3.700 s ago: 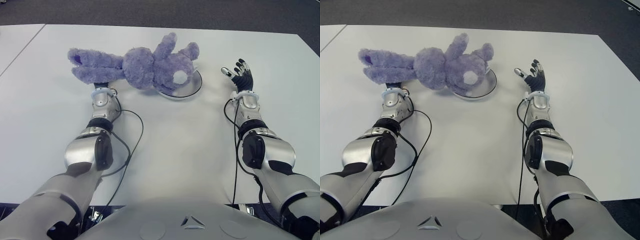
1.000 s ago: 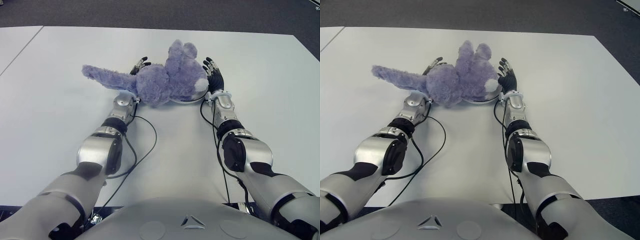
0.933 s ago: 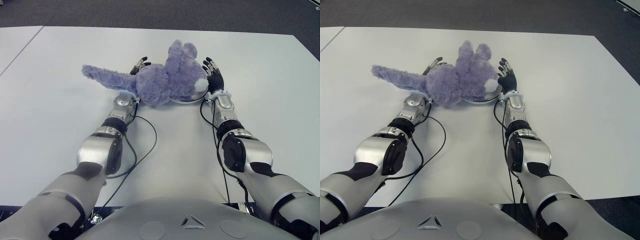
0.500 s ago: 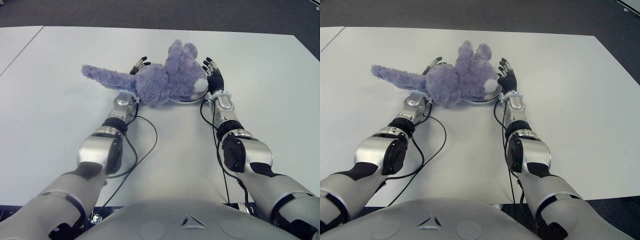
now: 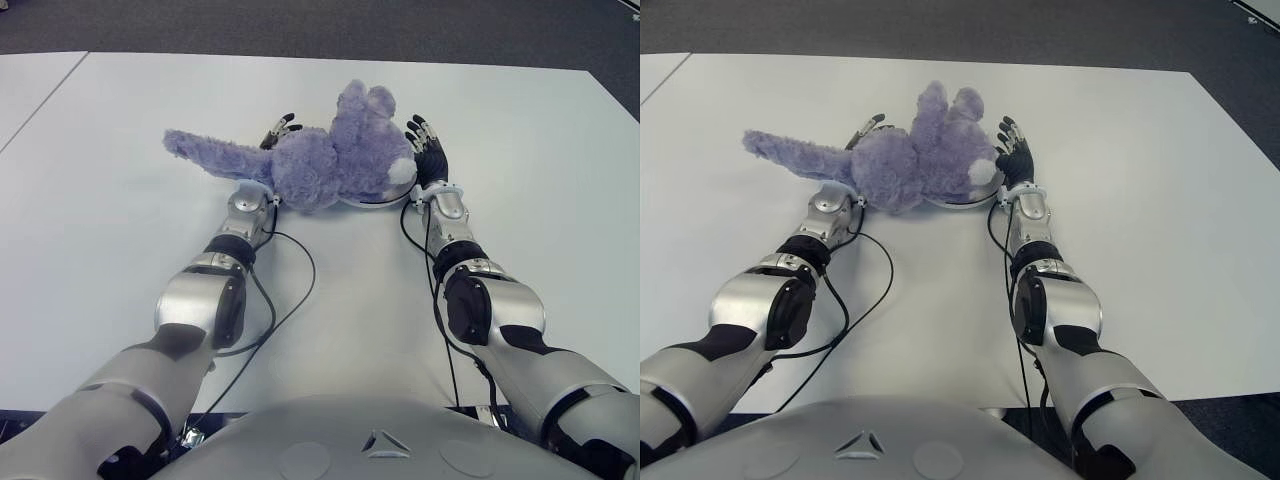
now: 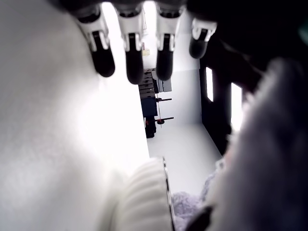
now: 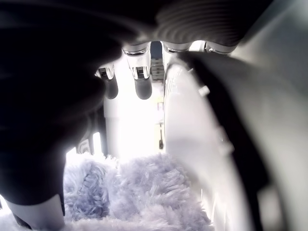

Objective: Put the doll into the plate.

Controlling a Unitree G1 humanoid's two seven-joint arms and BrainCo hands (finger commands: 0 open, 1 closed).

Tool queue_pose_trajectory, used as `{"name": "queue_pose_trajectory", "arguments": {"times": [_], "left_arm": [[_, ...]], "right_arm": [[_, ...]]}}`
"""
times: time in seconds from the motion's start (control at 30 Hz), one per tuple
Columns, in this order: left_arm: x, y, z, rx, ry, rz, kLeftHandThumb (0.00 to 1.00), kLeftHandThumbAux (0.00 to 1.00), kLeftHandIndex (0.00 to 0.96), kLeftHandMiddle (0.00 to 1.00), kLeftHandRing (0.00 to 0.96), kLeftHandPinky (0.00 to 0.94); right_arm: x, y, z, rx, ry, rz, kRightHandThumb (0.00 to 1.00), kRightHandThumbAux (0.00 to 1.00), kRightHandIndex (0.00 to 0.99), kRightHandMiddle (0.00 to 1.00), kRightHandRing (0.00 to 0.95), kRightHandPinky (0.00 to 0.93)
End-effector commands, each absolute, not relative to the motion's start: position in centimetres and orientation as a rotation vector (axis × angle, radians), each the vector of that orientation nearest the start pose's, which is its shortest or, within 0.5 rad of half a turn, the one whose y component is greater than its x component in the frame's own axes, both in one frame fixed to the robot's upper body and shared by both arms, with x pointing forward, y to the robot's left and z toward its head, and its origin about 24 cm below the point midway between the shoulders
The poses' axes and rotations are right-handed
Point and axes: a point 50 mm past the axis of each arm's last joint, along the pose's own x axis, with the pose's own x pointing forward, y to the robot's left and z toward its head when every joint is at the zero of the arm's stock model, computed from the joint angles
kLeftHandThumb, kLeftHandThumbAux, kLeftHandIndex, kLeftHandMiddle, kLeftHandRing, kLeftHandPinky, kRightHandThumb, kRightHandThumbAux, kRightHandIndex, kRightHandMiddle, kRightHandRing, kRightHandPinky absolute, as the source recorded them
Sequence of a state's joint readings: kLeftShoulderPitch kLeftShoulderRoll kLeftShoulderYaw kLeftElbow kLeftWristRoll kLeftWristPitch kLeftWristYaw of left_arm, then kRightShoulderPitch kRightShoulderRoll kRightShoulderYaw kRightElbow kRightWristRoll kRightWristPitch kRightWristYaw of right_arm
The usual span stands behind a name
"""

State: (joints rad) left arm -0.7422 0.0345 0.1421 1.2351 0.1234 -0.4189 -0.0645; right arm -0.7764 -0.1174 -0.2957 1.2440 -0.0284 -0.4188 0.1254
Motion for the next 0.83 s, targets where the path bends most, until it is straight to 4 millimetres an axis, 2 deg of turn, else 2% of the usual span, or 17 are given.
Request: {"name": "queue_pose_trajectory", "arguments": {"times": [0.03, 0.5, 0.83], "left_arm": [[27.79, 10.75, -7.84, 0.062, 0.593, -0.209, 0.0, 0.448, 0.025, 0.165, 0.173, 0.172], [27.78, 10.68, -7.88, 0.062, 0.601, -0.19, 0.0, 0.459, 0.037, 0.186, 0.191, 0.178], [27.73, 10.65, -7.93, 0.058, 0.605, -0.174, 0.0, 0.471, 0.045, 0.198, 0.205, 0.185]], "right_arm": [[29.1, -14.36, -6.8, 0.127, 0.546, 0.076, 0.0, 0.8, 0.025, 0.045, 0.042, 0.072], [28.97, -14.5, -6.8, 0.139, 0.531, 0.105, 0.0, 0.802, 0.026, 0.051, 0.044, 0.075], [28.81, -14.46, -6.86, 0.13, 0.52, 0.116, 0.0, 0.764, 0.025, 0.057, 0.047, 0.061]]}}
